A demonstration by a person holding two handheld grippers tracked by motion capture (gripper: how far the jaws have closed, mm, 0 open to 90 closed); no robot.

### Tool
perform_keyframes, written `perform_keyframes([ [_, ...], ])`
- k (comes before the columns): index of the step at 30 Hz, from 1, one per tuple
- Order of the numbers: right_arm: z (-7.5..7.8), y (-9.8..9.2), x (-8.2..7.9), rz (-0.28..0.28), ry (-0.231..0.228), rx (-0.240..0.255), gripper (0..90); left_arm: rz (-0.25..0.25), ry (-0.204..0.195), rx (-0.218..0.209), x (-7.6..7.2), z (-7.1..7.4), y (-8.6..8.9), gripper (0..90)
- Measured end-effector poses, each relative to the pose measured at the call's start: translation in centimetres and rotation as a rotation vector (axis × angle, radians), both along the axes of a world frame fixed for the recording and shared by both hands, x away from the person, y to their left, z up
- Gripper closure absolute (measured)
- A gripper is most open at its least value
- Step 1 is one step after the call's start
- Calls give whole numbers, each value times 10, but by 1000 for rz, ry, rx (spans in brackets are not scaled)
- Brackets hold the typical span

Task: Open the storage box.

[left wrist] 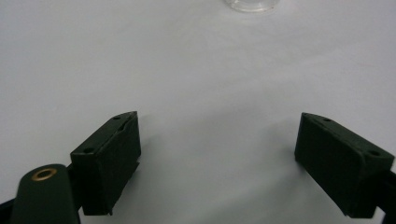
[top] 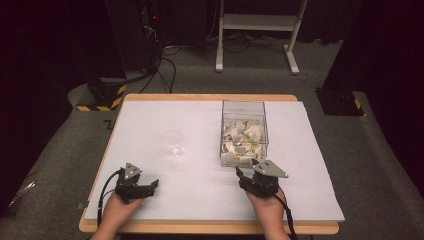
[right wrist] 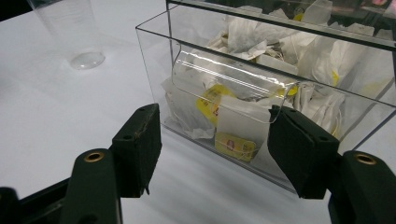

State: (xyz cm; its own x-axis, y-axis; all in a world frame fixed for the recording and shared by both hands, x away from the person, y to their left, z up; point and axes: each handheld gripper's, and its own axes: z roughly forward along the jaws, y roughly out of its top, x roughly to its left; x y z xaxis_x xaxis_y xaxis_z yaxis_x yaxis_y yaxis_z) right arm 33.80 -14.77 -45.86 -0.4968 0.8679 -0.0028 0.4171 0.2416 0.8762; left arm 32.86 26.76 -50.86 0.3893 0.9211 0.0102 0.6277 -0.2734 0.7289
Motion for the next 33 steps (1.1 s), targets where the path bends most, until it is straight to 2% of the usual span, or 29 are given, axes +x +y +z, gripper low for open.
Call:
perform_keyframes([
  [15, 0, -2, -15, 9, 6, 21, 359, -1, 0, 0, 0, 0, 0, 148],
  [28, 0, -7, -26, 16, -8, 26, 384, -1, 0, 0, 0, 0, 0, 148],
  [33, 4, -14, -30, 0, -29, 29, 403, -1, 0, 0, 0, 0, 0, 148],
])
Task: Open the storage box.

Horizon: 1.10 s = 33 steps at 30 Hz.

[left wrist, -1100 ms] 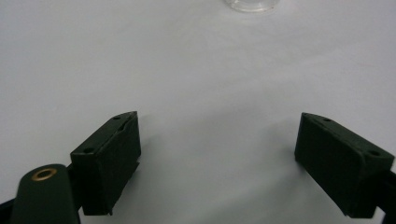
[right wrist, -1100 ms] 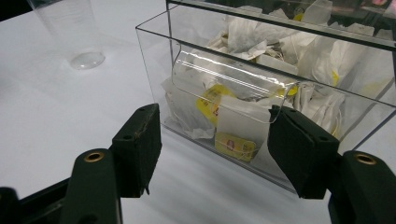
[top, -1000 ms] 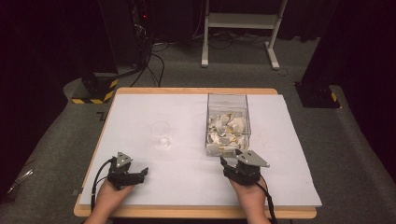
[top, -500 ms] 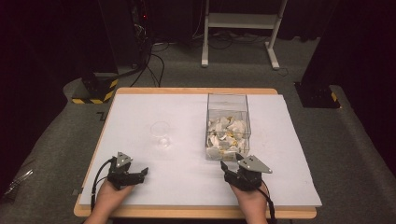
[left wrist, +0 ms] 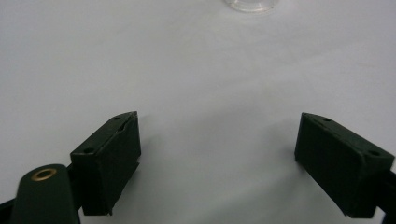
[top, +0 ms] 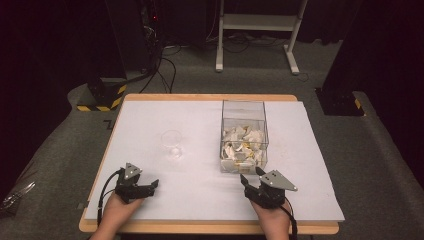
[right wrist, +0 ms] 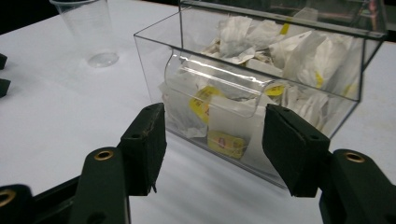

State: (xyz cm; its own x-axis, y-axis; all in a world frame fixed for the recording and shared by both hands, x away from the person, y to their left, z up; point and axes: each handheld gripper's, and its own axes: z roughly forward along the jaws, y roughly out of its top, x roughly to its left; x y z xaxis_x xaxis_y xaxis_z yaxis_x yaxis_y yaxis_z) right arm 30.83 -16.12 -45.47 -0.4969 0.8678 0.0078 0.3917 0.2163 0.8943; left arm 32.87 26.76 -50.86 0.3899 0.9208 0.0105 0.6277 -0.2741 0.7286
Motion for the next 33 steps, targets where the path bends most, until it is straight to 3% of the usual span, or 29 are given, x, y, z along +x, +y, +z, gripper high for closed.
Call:
perform_keyframes([
  [9, 15, -14, 7, -56, -34, -4, 397, -1, -1, 3, 0, 0, 0, 148],
  [19, 24, -27, 34, -122, -28, -19, 445, 0, 0, 0, 0, 0, 0, 148],
  [28, 23, -25, 59, -176, -10, -48, 628, 0, 0, 0, 0, 0, 0, 148],
  [33, 20, -25, 63, -201, 10, -42, 662, 0, 0, 0, 0, 0, 0, 148],
])
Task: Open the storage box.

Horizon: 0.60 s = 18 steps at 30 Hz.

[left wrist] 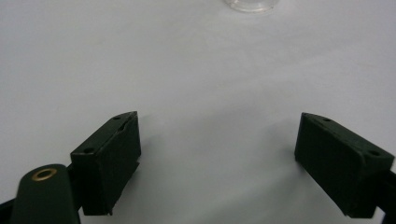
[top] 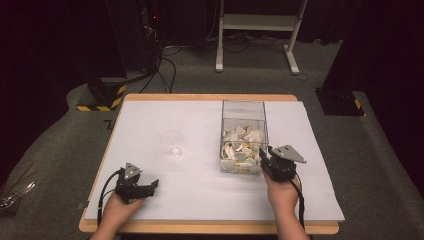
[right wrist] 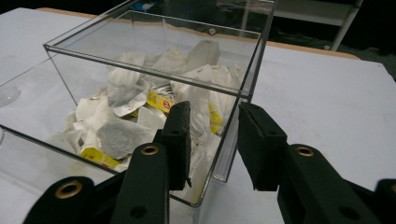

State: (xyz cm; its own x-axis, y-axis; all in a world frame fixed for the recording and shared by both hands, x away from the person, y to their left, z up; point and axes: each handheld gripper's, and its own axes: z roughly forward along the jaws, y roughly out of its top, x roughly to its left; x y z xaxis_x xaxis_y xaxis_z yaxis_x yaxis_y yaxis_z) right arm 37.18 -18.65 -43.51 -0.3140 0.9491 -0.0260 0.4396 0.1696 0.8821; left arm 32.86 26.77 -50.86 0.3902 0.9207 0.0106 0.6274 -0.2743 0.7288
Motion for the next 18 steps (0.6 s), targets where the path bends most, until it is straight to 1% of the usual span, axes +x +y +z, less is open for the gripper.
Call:
perform_keyframes([
  [3, -2, -1, 2, -21, 9, 6, 689, 0, 0, 0, 0, 0, 0, 148],
  [7, -3, -1, 3, -41, 21, 5, 696, 0, 0, 0, 0, 0, 0, 148],
  [11, -4, 1, 5, -44, 33, 7, 711, 0, 0, 0, 0, 0, 0, 148],
  [12, -4, 2, 6, -40, 37, -1, 728, 0, 0, 0, 0, 0, 0, 148],
  [18, -5, 3, 6, -36, 42, -7, 751, 0, 0, 0, 0, 0, 0, 148],
])
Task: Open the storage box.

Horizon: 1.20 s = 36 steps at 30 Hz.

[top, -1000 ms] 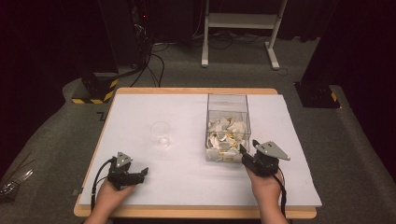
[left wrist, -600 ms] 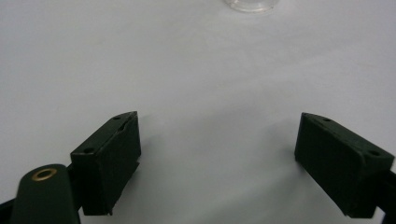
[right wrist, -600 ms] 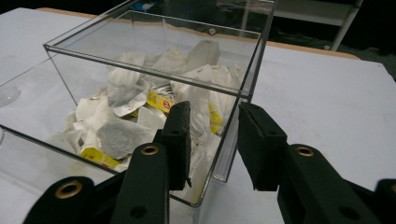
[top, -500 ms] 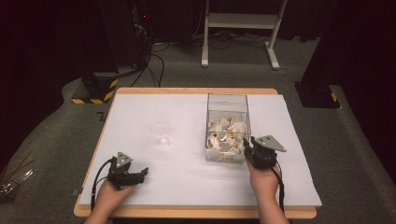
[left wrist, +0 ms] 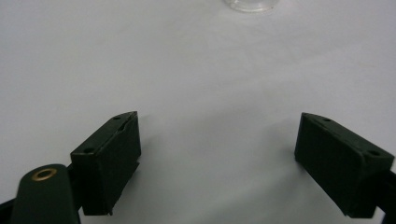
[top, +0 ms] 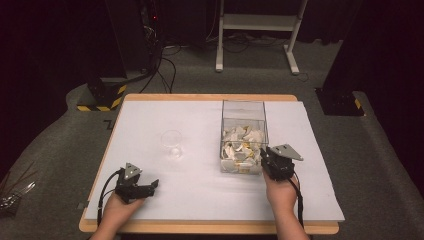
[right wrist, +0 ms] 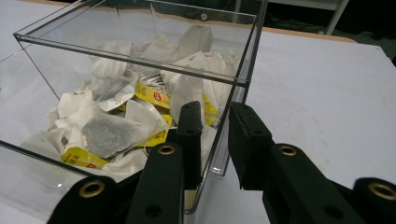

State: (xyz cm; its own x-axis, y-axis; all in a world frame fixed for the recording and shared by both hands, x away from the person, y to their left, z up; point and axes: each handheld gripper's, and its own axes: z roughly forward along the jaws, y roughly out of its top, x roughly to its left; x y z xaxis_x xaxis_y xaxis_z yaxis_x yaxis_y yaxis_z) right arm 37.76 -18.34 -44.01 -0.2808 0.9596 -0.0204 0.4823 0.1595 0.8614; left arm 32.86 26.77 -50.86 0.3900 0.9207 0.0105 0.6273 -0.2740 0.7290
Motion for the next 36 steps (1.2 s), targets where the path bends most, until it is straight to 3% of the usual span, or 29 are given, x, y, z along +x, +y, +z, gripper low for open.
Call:
perform_keyframes([
  [20, 0, -2, -10, 13, 4, 11, 752, -1, 0, 0, 0, 0, 0, 149],
  [36, -3, -4, -29, 30, 1, 19, 745, -1, 0, 0, 0, 0, 0, 149],
])
